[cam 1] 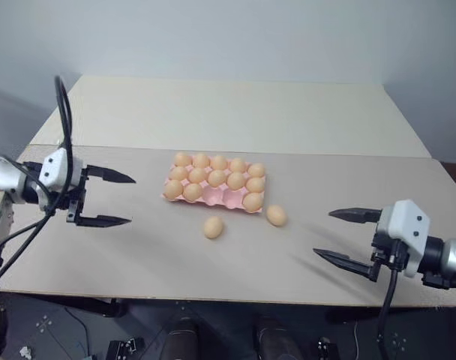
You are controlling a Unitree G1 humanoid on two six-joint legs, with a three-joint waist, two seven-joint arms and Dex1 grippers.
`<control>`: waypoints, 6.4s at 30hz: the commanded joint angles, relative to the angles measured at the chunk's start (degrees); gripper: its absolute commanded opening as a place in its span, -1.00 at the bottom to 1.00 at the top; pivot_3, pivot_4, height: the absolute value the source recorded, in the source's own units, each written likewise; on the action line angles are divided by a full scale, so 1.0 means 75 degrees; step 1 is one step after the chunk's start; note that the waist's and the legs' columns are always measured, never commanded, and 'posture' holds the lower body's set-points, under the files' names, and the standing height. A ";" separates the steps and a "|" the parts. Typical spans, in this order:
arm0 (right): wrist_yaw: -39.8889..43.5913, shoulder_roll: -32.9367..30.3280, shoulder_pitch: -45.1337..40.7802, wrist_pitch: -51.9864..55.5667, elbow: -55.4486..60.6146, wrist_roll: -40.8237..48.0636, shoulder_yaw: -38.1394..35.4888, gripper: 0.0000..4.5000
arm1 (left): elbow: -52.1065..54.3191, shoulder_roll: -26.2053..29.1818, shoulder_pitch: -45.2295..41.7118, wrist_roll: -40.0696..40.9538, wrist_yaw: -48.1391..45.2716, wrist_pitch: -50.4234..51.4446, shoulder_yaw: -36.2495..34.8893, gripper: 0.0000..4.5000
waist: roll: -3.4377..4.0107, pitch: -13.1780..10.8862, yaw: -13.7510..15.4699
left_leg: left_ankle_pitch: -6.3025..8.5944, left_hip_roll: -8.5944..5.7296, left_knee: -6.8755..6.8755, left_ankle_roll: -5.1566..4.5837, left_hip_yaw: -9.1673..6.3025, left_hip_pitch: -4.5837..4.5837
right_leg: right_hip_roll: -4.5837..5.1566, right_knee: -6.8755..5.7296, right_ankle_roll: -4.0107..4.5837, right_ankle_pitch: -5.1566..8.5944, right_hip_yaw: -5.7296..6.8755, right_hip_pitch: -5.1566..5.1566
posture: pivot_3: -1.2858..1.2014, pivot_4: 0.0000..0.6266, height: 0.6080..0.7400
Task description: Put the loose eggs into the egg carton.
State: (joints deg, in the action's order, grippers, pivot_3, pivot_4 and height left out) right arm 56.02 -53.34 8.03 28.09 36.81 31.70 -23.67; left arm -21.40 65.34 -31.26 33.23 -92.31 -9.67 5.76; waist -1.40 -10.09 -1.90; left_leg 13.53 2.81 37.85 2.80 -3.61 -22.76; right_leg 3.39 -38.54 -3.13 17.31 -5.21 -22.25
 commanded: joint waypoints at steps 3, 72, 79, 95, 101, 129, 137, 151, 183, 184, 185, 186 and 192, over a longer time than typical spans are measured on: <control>0.0286 -0.0184 -0.0083 -0.0210 -0.0006 0.0068 -0.0185 1.00 | 0.0482 0.0112 0.0098 0.0393 -0.0025 0.0091 -0.0206 0.97 | 0.0000 0.0000 -0.0010 | 0.0000 0.0001 0.0000 0.0000 -0.0001 0.0000 | -0.0002 -0.0001 0.0000 0.0000 0.0001 -0.0001 | 0.03 -0.52 1.00; -0.0472 0.0061 0.0523 -0.0207 0.0377 -0.0465 -0.0086 1.00 | -0.0784 -0.4859 -0.0303 -0.2558 0.1479 0.0135 0.0356 -0.10 | -0.0003 0.0003 -0.0028 | 0.0000 -0.0008 0.0001 -0.0001 -0.0004 0.0003 | -0.0001 -0.0001 0.0001 -0.0001 -0.0004 0.0002 | 0.03 -0.52 1.00; -0.0478 0.0145 0.0535 -0.0279 0.0315 -0.0567 -0.0058 1.00 | -0.0462 -0.4663 -0.0791 -0.1727 0.1717 0.0880 -0.0537 -0.10 | -0.0004 0.0002 -0.0028 | 0.0000 -0.0008 0.0001 -0.0001 -0.0006 0.0003 | -0.0001 -0.0002 0.0001 -0.0001 -0.0003 0.0002 | 0.03 -0.52 1.00; -0.0616 0.0344 0.0683 -0.0359 0.0348 -0.0839 0.0008 1.00 | -0.3179 -0.5065 -0.2235 -0.2810 0.1714 -0.0970 -0.0425 0.30 | -0.0005 0.0003 -0.0027 | 0.0000 -0.0013 0.0003 0.0000 -0.0008 0.0000 | 0.0000 0.0000 0.0000 -0.0001 -0.0001 0.0003 | 0.03 -0.52 1.00; -0.0647 0.0314 0.0699 -0.0335 0.0361 -0.0814 0.0030 1.00 | -0.3333 -0.5085 -0.2284 -0.2747 0.1860 -0.1241 -0.0667 0.99 | -0.0005 0.0003 -0.0029 | 0.0000 -0.0013 0.0002 0.0000 -0.0009 0.0000 | 0.0000 0.0000 0.0000 -0.0001 -0.0002 0.0003 | 0.03 -0.52 1.00; 0.0113 -0.0073 -0.0556 -0.0458 -0.0781 -0.0764 0.0391 1.00 | 0.2172 -0.1479 0.1070 0.0754 0.0222 0.2419 -0.2661 0.99 | 0.0001 0.0000 -0.0014 | 0.0000 -0.0001 -0.0001 0.0000 -0.0001 0.0002 | 0.0000 0.0003 0.0000 0.0000 -0.0001 0.0002 | 0.03 -0.52 1.00; -0.0483 0.0017 -0.1762 0.0755 -0.0886 -0.0613 0.1389 1.00 | 0.2320 -0.1676 0.1030 0.0712 0.0255 0.2522 -0.2478 0.99 | 0.0003 -0.0001 -0.0099 | 0.0000 0.0001 -0.0001 0.0000 -0.0002 0.0006 | -0.0004 0.0000 0.0001 0.0000 -0.0003 0.0000 | 0.03 -0.52 1.00; -0.2174 0.1560 -0.4358 0.1721 -0.2201 -0.2497 0.4695 1.00 | 0.2454 -0.1856 0.1102 0.0416 0.0304 0.2430 -0.2391 0.99 | 0.0006 -0.0003 -0.0072 | 0.0000 0.0001 -0.0002 0.0000 -0.0004 -0.0015 | -0.0004 -0.0002 0.0003 0.0000 -0.0001 -0.0024 | 0.03 -0.52 1.00; -0.2128 0.1999 -0.4665 0.1947 -0.1214 -0.2327 0.3903 -0.35 | 0.2465 -0.1824 0.1412 0.0165 0.0477 0.2261 -0.2518 1.00 | 0.0009 -0.0005 -0.0090 | 0.0000 0.0000 -0.0002 0.0000 -0.0005 -0.0016 | -0.0003 -0.0008 0.0004 0.0000 -0.0001 -0.0030 | 0.03 -0.52 1.00; -0.2110 0.2096 -0.4793 0.1945 -0.1110 -0.2225 0.3914 -0.35 | 0.2430 -0.1801 0.1432 0.0150 0.0480 0.2255 -0.2543 1.00 | 0.0010 -0.0005 -0.0110 | 0.0000 0.0000 -0.0002 0.0000 -0.0005 -0.0015 | -0.0004 -0.0008 0.0004 0.0000 -0.0001 -0.0030 | 0.03 -0.52 1.00; -0.2100 0.2327 -0.4960 0.1793 -0.1145 -0.2143 0.4012 -0.35 | 0.2392 -0.1783 0.1447 0.0129 0.0483 0.2239 -0.2564 1.00 | 0.0010 -0.0005 -0.0128 | 0.0000 0.0002 -0.0003 0.0000 -0.0005 -0.0013 | -0.0006 -0.0009 0.0004 0.0000 -0.0001 -0.0030 | 0.03 -0.52 1.00; -0.2100 0.2490 -0.5069 0.1692 -0.1186 -0.2087 0.4083 -0.35 | 0.2351 -0.1771 0.1478 0.0105 0.0511 0.2227 -0.2598 1.00 | 0.0009 -0.0005 -0.0149 | 0.0000 0.0005 -0.0005 -0.0001 -0.0005 -0.0012 | -0.0009 -0.0009 0.0004 0.0000 -0.0002 -0.0030 | 0.03 -0.52 1.00; -0.2540 0.3748 -0.5799 0.1006 -0.2399 -0.2766 0.5119 -0.35 | 0.2453 -0.1762 0.1768 0.0102 0.0715 0.2246 -0.2803 1.00 | 0.0011 -0.0006 -0.0208 | 0.0000 0.0004 -0.0008 0.0000 -0.0006 -0.0012 | -0.0008 -0.0011 0.0005 0.0000 -0.0001 -0.0032 | 0.03 -0.52 1.00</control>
State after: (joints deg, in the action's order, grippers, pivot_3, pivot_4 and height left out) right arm 38.20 -26.09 -33.73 38.53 19.60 12.39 13.62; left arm -4.36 51.42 -18.12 33.63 -87.60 7.70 -13.26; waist -1.32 -10.14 -3.46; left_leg 13.53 2.84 37.78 2.80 -3.66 -22.85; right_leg 3.33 -38.64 -3.09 17.31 -5.22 -22.52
